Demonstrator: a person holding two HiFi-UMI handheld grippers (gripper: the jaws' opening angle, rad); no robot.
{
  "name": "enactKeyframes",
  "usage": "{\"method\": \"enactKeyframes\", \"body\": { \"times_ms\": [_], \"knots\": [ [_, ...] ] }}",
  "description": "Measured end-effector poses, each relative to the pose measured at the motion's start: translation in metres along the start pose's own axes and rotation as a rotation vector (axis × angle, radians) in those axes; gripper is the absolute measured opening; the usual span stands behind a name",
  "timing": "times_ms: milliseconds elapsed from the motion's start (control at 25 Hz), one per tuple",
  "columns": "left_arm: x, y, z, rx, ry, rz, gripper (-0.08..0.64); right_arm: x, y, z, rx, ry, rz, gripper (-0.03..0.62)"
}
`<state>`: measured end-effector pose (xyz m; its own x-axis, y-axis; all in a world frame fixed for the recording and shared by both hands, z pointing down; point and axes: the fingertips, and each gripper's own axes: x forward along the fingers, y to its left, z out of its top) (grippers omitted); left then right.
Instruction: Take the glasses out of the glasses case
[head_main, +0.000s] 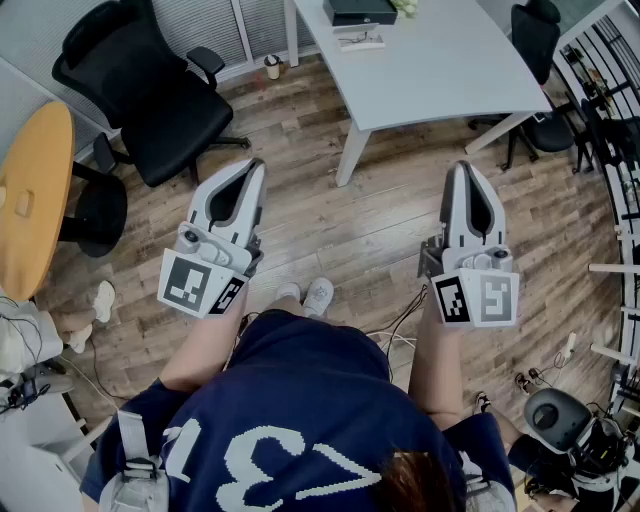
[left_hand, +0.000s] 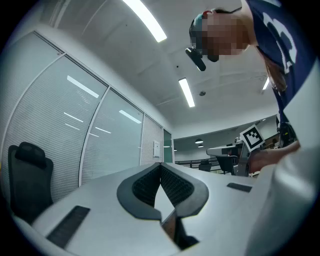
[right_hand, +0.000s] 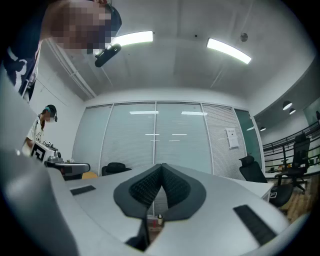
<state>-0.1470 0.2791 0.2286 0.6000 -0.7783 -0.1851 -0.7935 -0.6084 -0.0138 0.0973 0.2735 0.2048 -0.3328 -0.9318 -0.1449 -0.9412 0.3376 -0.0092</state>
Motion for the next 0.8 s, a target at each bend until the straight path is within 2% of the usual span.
{"method": "enactKeyframes", "body": {
  "times_ms": [280,600,800],
  "knots": [
    [-0.001,-0.012,0.007,0.018,-0.007,0.002,0.014,-0.001,0.017,0.02,-0.044,-0.016,0.056,0.025],
    [-0.003,-0.009,0.01,0.025,-0.014,0.035,0.014,0.001,0.007,0.015,0.025,-0.044,0.077,0.025],
    [0.014,0.007,0.001,0.017,-0.002,0.042,0.014,0.019,-0.002,0.007,0.051,-0.04,0.077,0.025]
  ]
}}
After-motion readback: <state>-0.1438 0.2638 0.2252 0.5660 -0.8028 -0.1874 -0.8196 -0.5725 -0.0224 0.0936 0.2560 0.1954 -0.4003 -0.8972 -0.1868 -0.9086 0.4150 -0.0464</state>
